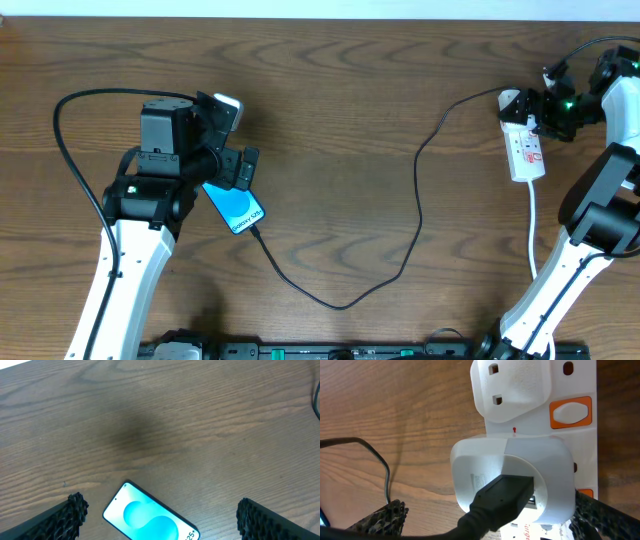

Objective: Plug charger to phone and switch on socket

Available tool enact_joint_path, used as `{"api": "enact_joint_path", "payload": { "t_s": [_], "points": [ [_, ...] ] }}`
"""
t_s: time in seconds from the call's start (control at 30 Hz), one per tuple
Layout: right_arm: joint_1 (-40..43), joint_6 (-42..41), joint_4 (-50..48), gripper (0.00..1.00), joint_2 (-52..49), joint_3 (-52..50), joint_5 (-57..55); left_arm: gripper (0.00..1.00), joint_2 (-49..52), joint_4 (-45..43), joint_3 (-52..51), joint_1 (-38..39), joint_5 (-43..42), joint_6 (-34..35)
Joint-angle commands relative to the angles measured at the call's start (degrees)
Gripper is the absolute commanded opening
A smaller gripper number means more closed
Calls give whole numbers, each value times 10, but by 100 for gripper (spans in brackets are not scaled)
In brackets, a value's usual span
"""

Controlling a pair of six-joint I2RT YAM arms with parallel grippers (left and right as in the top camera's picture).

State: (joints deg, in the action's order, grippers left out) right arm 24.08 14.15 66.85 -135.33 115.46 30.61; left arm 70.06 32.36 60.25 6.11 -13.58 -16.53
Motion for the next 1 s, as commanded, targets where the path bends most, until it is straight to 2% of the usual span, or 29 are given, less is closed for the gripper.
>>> {"api": "enact_joint_path", "payload": {
  "t_s": [0.0,0.97],
  "points": [
    [-9,3,14,99,-7,-8,45,98,-1,0,15,1,2,-2],
    [-9,7,22,99,-7,-9,44,98,-1,0,15,1,2,-2]
  ]
}}
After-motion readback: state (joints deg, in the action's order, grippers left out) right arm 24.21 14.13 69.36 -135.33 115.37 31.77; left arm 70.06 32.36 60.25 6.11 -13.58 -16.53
